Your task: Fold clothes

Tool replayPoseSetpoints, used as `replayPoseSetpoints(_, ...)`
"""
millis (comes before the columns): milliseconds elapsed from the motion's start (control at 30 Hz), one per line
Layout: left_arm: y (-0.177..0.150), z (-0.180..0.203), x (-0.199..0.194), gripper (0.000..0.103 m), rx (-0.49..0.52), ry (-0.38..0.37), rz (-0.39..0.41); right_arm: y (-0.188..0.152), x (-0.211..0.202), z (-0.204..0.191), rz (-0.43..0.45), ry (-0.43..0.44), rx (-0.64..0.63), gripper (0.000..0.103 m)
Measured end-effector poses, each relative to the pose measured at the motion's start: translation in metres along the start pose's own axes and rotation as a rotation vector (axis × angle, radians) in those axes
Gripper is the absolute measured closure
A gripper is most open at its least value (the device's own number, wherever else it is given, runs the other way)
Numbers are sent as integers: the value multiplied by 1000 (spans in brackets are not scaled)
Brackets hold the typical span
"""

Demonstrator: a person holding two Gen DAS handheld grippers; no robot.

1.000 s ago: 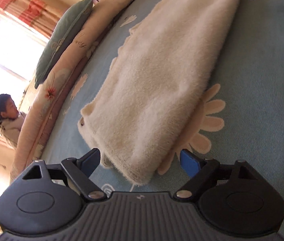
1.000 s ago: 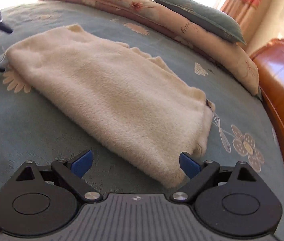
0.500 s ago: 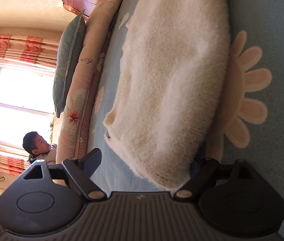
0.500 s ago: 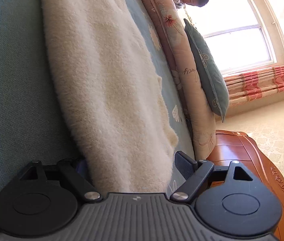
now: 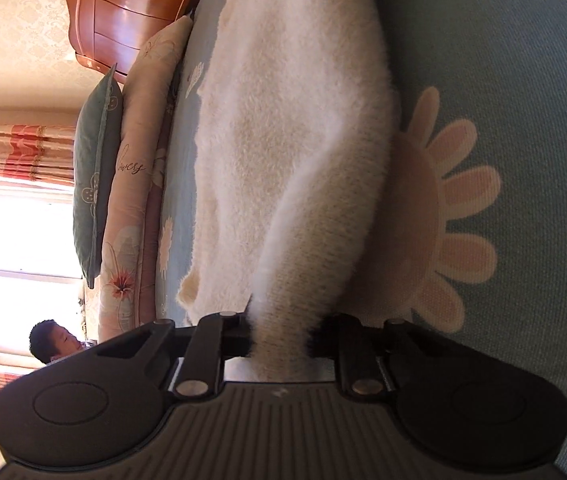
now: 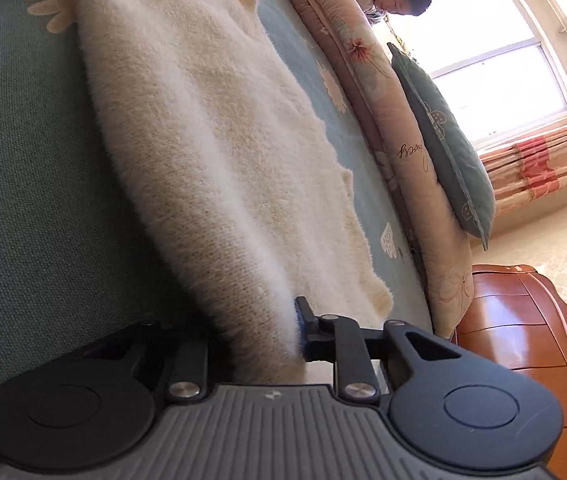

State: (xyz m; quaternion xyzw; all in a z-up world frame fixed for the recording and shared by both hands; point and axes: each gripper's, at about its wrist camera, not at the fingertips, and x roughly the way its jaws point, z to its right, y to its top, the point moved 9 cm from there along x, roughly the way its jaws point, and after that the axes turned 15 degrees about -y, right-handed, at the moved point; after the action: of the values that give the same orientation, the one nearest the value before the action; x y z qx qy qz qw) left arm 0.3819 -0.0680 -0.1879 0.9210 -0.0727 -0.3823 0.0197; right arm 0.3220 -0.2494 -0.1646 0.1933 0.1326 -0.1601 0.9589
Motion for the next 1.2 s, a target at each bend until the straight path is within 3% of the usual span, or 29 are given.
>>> replayPoseSetpoints(67, 1, -15, -10, 89, -65, 13, 25, 3, -1, 10, -14, 14, 48, 84)
replayPoseSetpoints(167, 3, -31, -29, 89, -84, 49, 53, 10, -4, 30, -20, 17, 100, 85)
replayPoseSetpoints(300, 3, -38, -61, 89, -95, 25, 72, 14, -26, 50, -19, 47, 159, 85)
replayPoseSetpoints(600, 0, 35, -134, 89, -78, -128, 77, -4, -106, 48, -45, 192, 168, 85)
replayPoseSetpoints(700, -1, 56, -139, 87, -85, -175, 66, -14, -124, 38, -80, 258, 183, 84)
replayPoseSetpoints(767, -2, 65, -137, 81, -103, -203, 50, -20, -129, 29, -110, 285, 187, 80)
replayPoseSetpoints(967, -4, 66, -153, 76, -119, -297, 55, -34, -133, 23, -181, 348, 208, 63)
replayPoseSetpoints(1100, -11, 66, -171, 76, -141, -361, 71, -43, -147, 38, -179, 408, 236, 60)
replayPoseSetpoints(1200, -6, 51, -175, 76, -190, -351, 106, -41, -148, 59, -180, 438, 349, 55)
